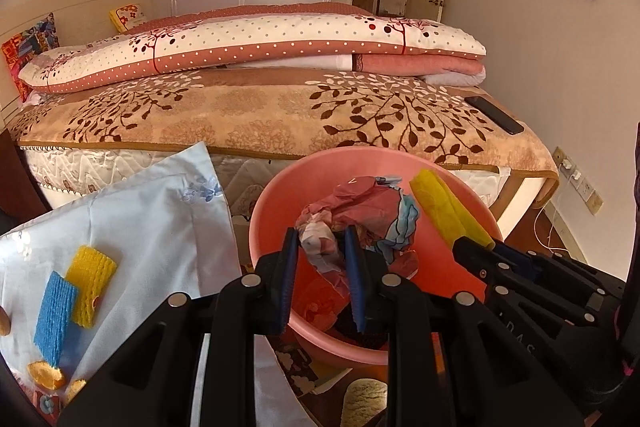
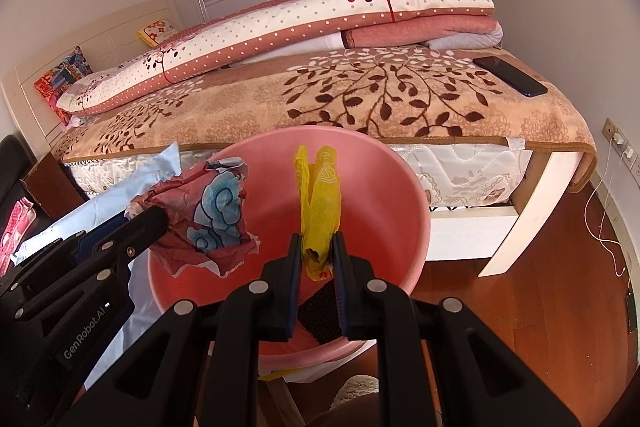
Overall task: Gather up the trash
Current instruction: 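Carry the pink wrapper and yellow bag over the pink bucket and open both tools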
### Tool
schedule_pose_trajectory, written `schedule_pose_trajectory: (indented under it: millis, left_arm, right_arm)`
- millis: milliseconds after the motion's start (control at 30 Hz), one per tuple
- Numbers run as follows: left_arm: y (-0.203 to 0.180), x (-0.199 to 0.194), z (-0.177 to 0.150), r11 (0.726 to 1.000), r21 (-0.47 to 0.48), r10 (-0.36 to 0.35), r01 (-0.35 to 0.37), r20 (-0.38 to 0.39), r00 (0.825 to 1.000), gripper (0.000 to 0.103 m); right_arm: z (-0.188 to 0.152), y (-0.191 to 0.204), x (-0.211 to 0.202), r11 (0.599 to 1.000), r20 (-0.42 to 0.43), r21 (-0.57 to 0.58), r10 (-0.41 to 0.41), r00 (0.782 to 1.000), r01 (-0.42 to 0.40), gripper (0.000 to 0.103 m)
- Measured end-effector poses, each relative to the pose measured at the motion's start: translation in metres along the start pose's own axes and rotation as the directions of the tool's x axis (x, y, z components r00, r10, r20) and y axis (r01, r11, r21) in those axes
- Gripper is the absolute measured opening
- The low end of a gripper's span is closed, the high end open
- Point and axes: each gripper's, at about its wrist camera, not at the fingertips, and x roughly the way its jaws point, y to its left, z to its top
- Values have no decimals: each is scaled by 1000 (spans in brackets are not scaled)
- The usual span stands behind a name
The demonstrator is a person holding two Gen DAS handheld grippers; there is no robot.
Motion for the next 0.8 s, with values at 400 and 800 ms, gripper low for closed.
schedule_pose_trajectory:
  millis: [400,800]
  left_arm:
    - [-4,11,3,1000,1,-8,8,-46,999,26]
    - [-8,7,9,1000,8,-22,22,-52,998,43]
  right_arm:
    - [3,-3,9,1000,-10,-6,-16,1000,16,14]
    - [9,0,8,1000,-6,-23,-13,1000,13,25]
